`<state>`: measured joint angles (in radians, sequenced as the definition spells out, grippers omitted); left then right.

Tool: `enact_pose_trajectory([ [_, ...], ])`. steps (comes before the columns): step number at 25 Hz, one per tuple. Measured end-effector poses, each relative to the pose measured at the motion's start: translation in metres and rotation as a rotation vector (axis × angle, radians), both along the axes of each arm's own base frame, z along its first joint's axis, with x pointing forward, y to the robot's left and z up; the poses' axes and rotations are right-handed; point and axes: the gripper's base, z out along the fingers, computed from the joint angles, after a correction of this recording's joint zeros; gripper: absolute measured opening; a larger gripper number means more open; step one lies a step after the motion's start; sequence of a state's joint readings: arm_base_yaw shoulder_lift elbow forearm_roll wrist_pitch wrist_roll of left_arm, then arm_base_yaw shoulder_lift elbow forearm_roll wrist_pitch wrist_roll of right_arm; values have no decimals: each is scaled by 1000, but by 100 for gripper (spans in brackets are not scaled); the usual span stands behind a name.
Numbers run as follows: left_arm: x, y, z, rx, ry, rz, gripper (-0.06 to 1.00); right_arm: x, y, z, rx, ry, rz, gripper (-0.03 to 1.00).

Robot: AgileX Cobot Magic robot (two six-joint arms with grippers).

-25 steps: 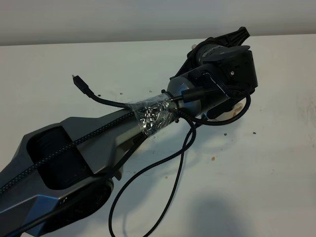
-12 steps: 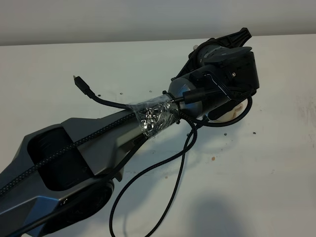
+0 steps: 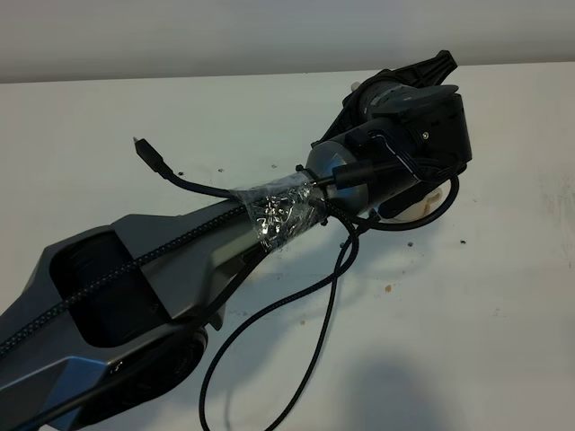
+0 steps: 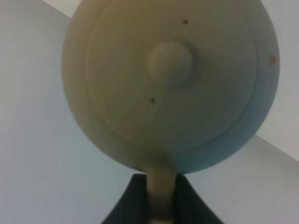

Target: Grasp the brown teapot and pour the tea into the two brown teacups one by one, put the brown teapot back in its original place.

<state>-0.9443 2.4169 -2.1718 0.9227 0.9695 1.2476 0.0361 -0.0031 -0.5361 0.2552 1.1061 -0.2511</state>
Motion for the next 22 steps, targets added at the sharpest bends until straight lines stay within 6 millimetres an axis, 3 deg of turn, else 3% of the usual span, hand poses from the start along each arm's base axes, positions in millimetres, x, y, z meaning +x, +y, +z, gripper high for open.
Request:
enact_pose_trajectory([
  [22,-4,-4,0,26,-19,-16,8,0,0,0,0,0,0,9],
])
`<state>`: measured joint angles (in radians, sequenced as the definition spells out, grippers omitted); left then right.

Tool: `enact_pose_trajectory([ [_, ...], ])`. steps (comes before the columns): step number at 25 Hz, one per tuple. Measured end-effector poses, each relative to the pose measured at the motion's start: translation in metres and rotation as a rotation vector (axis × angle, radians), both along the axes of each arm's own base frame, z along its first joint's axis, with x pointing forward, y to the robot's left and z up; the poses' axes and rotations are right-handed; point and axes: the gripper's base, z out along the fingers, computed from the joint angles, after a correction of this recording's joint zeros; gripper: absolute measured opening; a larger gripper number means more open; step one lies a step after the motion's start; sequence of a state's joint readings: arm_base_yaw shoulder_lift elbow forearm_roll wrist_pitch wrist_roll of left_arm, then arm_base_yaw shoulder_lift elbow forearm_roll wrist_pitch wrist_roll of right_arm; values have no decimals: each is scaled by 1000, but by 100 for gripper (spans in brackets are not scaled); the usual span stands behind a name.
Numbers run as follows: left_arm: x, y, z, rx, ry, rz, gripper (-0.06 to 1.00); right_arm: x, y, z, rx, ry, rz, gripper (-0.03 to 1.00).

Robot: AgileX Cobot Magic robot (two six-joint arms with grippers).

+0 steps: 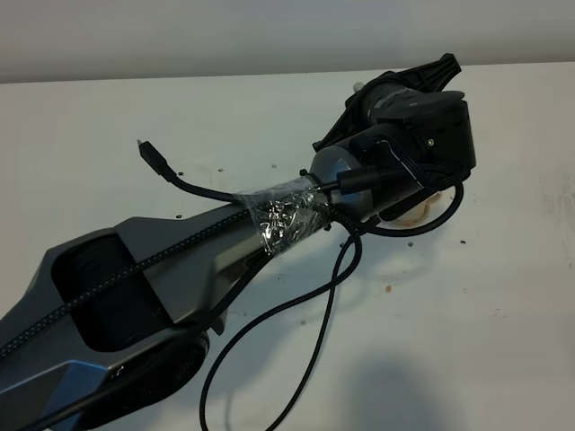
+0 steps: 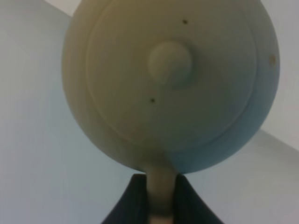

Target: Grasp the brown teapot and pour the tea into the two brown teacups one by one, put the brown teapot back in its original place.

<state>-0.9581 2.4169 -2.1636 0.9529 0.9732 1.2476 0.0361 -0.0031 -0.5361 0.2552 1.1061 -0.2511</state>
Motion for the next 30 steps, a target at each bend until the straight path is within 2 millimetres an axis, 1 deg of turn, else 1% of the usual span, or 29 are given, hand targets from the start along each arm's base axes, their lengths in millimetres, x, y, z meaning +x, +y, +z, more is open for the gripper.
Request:
enact_pose_trajectory([
  [17,-5,-5,1,4,-14,-19,8,0,0,0,0,0,0,9],
  [30,-6,-3,0,-31,1,41,8,0,0,0,0,0,0,9],
])
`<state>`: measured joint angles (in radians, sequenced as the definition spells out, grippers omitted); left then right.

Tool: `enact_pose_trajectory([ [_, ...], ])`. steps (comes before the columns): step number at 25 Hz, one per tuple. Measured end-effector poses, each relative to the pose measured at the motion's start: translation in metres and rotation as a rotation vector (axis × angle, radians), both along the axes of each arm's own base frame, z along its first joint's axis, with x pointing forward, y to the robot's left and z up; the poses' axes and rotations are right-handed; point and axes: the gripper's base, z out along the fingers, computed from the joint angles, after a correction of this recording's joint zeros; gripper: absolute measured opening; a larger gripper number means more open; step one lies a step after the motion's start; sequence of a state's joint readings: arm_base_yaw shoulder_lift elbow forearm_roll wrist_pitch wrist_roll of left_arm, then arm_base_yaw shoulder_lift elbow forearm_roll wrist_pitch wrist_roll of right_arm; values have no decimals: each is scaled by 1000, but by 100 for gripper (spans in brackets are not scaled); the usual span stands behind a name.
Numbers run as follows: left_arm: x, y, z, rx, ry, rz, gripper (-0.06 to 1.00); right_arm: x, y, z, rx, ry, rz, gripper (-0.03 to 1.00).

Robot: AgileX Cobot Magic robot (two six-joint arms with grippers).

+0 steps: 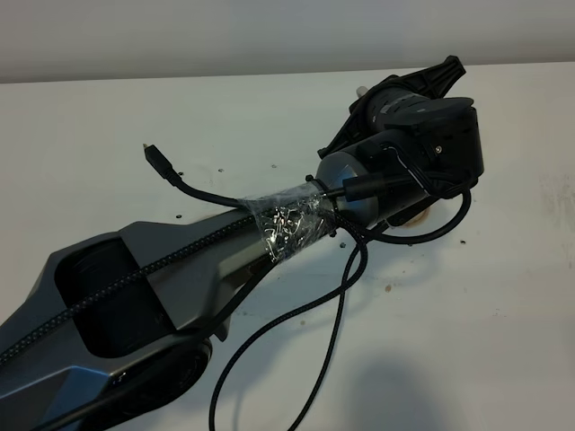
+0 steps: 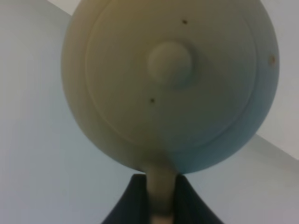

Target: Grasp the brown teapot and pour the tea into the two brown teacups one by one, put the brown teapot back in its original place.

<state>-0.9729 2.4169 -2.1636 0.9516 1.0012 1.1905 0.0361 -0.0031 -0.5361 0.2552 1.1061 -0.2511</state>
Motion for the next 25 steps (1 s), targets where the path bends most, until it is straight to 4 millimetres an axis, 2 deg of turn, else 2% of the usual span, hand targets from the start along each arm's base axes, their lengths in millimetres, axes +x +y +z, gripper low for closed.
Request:
enact_pose_trajectory([
  [11,7,12,0,-102,88,89,8,0,0,0,0,0,0,9],
  [17,18,31,16,-217,154,166,8,0,0,0,0,0,0,9],
  [25,36,57,8,-374,320,324,8,0,0,0,2,0,1,9],
])
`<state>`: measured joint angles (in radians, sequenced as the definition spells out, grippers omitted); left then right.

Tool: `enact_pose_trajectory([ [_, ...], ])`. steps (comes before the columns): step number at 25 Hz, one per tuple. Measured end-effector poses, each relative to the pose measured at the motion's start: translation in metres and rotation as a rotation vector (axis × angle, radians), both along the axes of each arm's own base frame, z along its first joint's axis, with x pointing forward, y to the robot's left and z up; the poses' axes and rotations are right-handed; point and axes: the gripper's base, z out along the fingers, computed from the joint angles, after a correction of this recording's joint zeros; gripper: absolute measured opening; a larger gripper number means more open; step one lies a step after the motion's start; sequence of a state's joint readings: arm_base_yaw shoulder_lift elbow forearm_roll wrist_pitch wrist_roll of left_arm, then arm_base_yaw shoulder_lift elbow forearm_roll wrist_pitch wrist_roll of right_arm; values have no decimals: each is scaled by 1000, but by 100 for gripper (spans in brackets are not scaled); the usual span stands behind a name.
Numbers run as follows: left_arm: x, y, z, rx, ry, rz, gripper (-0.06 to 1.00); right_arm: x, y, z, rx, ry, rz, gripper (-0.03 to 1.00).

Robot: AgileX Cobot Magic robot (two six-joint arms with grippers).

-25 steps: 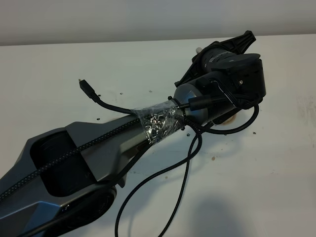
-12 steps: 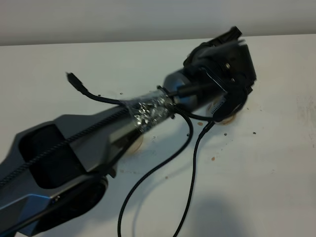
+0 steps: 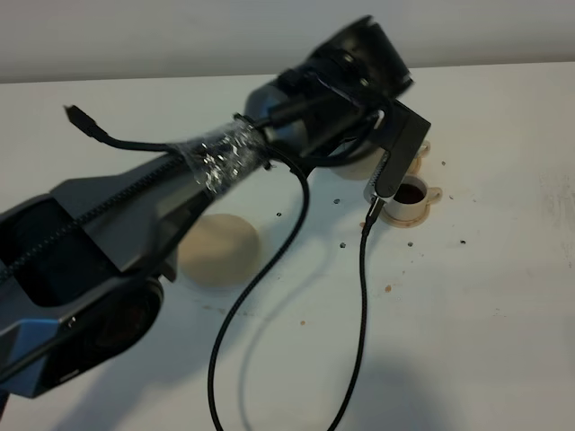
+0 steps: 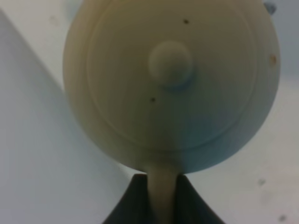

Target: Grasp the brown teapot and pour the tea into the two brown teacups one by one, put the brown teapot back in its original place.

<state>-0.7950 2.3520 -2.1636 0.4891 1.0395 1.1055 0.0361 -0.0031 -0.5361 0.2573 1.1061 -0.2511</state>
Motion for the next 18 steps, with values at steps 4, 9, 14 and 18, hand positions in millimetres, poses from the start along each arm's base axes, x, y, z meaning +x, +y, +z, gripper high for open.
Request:
enact_pose_trajectory([
  [4,8,14,3,-141,117,77,8,0,0,0,0,0,0,9],
  [9,18,34,9,-289,232,166,8,0,0,0,0,0,0,9],
  [14,21,40,8,-333,283,198,8,0,0,0,0,0,0,9],
  [18,20,38,8,-355,300,200,8,0,0,0,0,0,0,9],
])
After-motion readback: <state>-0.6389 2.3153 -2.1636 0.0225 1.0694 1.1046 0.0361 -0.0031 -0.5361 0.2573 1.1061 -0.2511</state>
